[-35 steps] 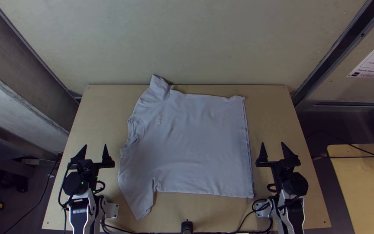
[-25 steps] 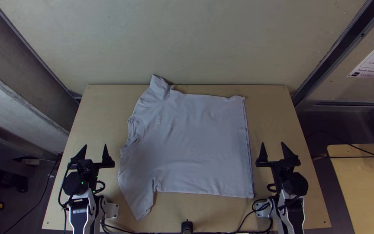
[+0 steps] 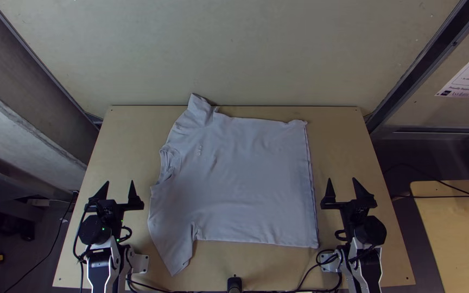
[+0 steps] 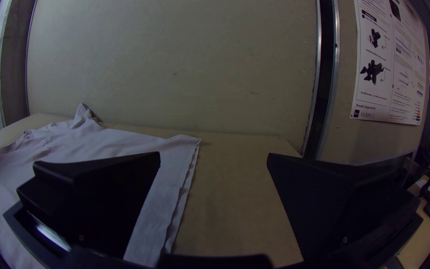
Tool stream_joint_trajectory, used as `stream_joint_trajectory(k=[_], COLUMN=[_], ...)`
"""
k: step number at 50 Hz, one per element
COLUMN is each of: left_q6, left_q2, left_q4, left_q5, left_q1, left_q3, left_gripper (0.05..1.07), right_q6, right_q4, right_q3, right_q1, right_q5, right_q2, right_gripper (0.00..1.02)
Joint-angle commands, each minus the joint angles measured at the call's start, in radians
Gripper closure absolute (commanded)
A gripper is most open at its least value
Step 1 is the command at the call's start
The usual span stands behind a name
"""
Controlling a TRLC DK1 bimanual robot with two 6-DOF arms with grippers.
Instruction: Fold the t-shirt
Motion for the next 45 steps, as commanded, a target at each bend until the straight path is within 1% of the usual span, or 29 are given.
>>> stream_joint_trajectory(k=[1,4,8,11,21,23,25,28,39,45], left_q6=[-0.004,-0.083,-0.094,-0.102,-0.103,-0.103,-0.103,-0.103,-0.085,-0.066], left_q2=[-0.008,-0.008,-0.008,-0.008,-0.008,-0.008,-0.008,-0.008,-0.01,-0.008], left_q4=[-0.026,-0.026,-0.027,-0.027,-0.027,-0.027,-0.027,-0.027,-0.008,0.078], left_q5=[0.007,0.012,0.012,0.012,0.015,0.015,0.015,0.015,0.015,0.015], left_q1=[0.003,-0.014,-0.02,-0.023,-0.033,-0.04,-0.043,-0.046,-0.05,-0.056], left_q3=[-0.041,-0.041,-0.041,-0.041,-0.041,-0.041,-0.041,-0.041,-0.012,0.02], left_gripper=[0.1,0.1,0.1,0.1,0.1,0.1,0.1,0.1,0.1,0.1], right_q6=[0.016,0.016,0.02,0.034,0.034,0.046,0.074,0.068,0.103,0.098], right_q4=[0.017,0.017,0.017,0.017,0.017,0.017,0.016,0.013,0.02,0.101], right_q3=[-0.018,-0.018,-0.018,-0.018,-0.018,-0.018,-0.018,-0.016,0.03,0.07], right_q1=[0.002,0.002,0.008,0.033,0.093,0.105,0.126,0.157,0.152,0.148], right_q5=[-0.005,-0.005,-0.006,-0.009,-0.009,-0.011,-0.011,-0.008,-0.003,0.002], right_q2=[-0.008,-0.008,-0.008,-0.008,-0.008,-0.008,-0.008,-0.008,-0.01,0.003], right_gripper=[0.04,0.04,0.04,0.04,0.04,0.04,0.04,0.04,0.04,0.04])
